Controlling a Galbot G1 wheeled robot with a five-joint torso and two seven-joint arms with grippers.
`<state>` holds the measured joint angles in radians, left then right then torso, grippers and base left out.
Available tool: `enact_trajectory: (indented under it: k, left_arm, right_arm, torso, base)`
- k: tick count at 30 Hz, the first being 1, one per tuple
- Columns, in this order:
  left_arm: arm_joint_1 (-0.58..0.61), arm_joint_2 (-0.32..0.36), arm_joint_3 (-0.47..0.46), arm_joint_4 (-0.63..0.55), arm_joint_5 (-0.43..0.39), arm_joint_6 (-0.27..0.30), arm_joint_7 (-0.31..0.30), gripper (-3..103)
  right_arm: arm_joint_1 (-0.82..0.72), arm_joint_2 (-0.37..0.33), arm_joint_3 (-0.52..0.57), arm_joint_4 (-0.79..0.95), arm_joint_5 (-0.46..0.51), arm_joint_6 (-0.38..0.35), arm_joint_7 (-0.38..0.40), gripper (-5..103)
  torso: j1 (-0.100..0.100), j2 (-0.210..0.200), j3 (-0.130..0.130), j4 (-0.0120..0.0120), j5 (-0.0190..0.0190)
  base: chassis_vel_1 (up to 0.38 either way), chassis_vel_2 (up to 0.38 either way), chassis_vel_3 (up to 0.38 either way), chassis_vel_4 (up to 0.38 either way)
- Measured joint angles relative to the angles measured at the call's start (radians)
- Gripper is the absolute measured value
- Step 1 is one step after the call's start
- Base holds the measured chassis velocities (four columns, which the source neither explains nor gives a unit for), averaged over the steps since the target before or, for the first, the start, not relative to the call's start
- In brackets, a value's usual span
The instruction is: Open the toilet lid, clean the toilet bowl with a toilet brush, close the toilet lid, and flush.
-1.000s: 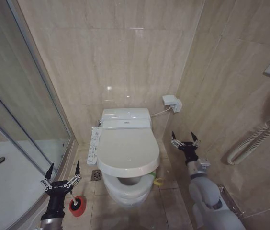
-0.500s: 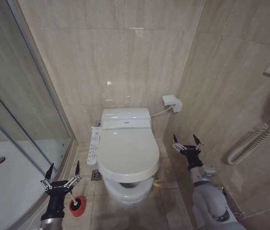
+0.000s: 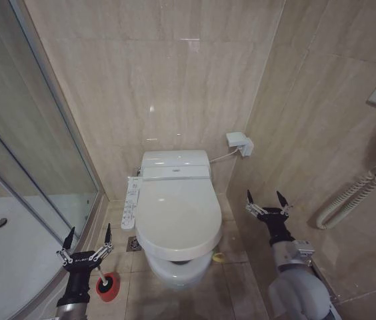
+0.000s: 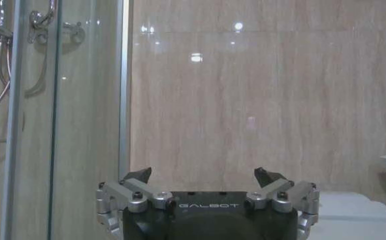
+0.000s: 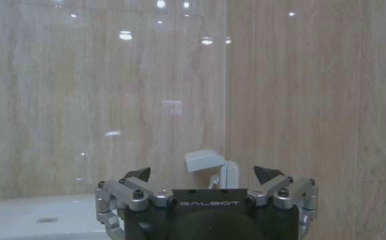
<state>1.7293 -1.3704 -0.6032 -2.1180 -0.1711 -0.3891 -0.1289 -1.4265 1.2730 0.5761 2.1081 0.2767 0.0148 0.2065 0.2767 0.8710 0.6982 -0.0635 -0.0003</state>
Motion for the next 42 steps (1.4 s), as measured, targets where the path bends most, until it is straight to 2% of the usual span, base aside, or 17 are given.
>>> enact_trajectory:
  k: [8, 16, 42]
  left_arm:
    - [0.0, 0.0, 0.0, 0.0, 0.0, 0.0, 0.0, 100]
    - [0.0, 0.0, 0.0, 0.0, 0.0, 0.0, 0.0, 100]
    - [0.0, 0.0, 0.0, 0.0, 0.0, 0.0, 0.0, 100]
  right_arm:
    - [-0.009, 0.023, -0.03, 0.011, -0.002, -0.016, 0.0, 100]
    - [-0.027, 0.042, -0.043, 0.022, -0.08, 0.011, -0.005, 100]
    - [-0.11, 0.087, -0.115, 0.125, -0.116, 0.022, -0.029, 100]
  torso:
    - [0.0, 0.0, 0.0, 0.0, 0.0]
    - [0.0, 0.0, 0.0, 0.0001, 0.0]
    - [0.0, 0.0, 0.0, 0.0, 0.0]
  base:
    - [0.0, 0.0, 0.0, 0.0]
    - [0.0, 0.0, 0.0, 0.0]
    - [0.0, 0.0, 0.0, 0.0]
